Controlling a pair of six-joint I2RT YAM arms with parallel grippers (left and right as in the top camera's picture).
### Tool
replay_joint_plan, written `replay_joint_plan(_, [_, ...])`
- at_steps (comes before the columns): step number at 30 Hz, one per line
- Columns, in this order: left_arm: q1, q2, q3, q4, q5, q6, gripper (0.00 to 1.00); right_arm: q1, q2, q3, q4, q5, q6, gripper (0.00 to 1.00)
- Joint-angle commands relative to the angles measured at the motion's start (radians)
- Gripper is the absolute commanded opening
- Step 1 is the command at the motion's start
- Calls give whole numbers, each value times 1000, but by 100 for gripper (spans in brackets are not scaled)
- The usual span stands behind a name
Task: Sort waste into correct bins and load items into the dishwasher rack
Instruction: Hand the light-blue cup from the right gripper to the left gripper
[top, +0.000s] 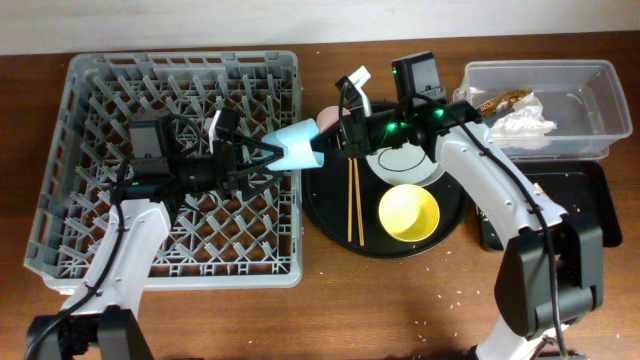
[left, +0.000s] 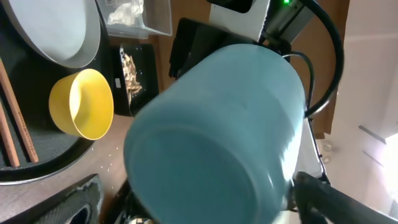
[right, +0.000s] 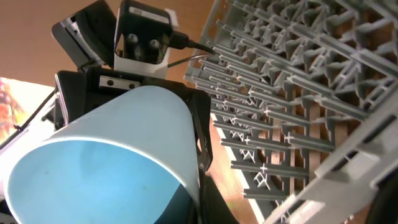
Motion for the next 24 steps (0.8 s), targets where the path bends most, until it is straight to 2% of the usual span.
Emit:
replay_joint_plan(1, [2,5,14,3,-23,-2,83,41,34,-5,55,-39,26,4])
replay_joint_plan(3, [2,5,14,3,-27,-2,79,57,54,-5,94,-38,60,4])
replay_joint_plan(8, [2,5,14,3,-27,-2,78,87,71,-5,100,-35,64,4])
replay_joint_plan(11, [2,5,14,3,-31,-2,80,107,71,-5,109,-35,68,4])
replay_joint_plan(13, [2,5,14,3,-39,-2,86,115,71,-5,109,-35,68,4])
replay_joint_plan(22, [2,5,14,8,-45,-2,87,120,71,-5,93,-43,67,4])
replay_joint_plan(24, [2,5,14,22,-45,-3,84,121,71,-5,79,-43,63,4])
